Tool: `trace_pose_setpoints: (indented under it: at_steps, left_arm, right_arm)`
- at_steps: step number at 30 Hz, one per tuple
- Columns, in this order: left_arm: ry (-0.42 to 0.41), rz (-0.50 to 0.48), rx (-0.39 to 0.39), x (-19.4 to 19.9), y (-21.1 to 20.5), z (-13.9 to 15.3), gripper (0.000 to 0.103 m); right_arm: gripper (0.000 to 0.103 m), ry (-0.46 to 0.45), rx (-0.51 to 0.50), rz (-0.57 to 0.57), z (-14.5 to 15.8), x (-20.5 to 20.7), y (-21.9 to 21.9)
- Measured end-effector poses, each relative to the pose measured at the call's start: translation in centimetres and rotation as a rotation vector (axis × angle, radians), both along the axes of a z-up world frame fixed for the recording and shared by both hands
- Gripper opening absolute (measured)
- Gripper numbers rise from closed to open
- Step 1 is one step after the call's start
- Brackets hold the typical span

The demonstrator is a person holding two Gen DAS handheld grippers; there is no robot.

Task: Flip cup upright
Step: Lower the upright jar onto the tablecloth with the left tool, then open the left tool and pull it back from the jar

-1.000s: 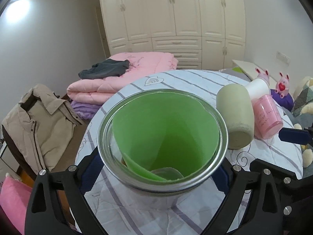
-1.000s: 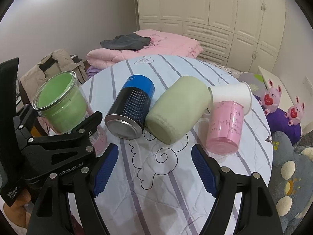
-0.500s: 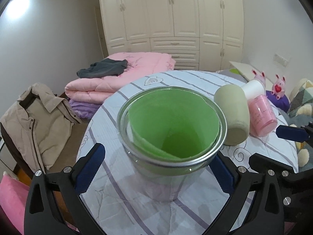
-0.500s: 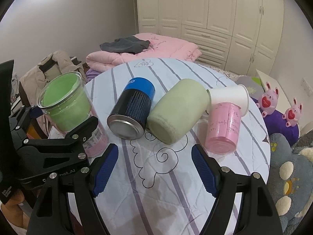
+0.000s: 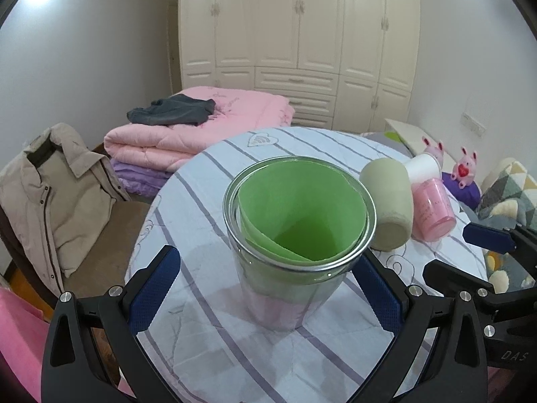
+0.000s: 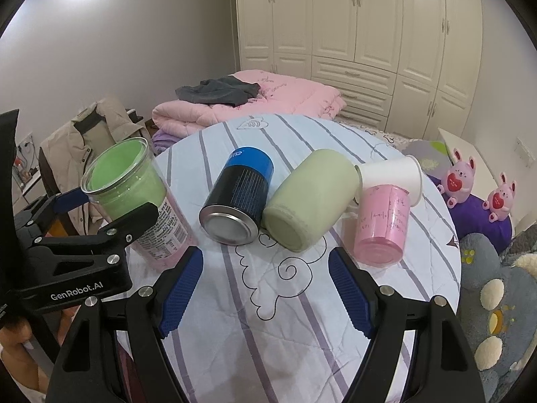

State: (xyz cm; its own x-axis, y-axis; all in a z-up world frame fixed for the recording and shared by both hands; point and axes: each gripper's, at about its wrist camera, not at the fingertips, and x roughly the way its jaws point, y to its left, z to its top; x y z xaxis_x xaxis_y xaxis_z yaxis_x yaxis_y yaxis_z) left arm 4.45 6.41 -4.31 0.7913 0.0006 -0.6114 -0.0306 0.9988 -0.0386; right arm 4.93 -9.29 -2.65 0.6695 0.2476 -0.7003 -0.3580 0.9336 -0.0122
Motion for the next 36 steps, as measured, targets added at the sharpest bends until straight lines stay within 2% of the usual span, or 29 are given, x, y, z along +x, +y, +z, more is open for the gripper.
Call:
trace_pose_setpoints:
  at_steps: [10, 20, 32, 36]
  left_arm:
    - [-0.02, -0.018, 0.022, -0.8, -1.0, 0.7, 0.102]
    - [-0.039, -0.011, -0.005, -2.5, -0.5, 1.9, 0.102]
    - [-0.119, -0.046, 0.076, -5.9, -1.5, 3.6, 0.103]
    - [-0.162, -0.063, 0.088, -7.1, -2.0, 4.4, 0.102]
  right_arm:
    - [0.079, -0.023, -0.01, -0.014, 0.5, -0.7, -0.1]
    - [0.079, -0.048, -0.032, -0.028, 1.1, -1.6, -0.2]
    - [0.079, -0.096, 0.05, -0.109, 1.9, -3.5, -2.0]
    - [0.079, -0.155, 0.04, -0.132, 2.3, -4.5, -2.1]
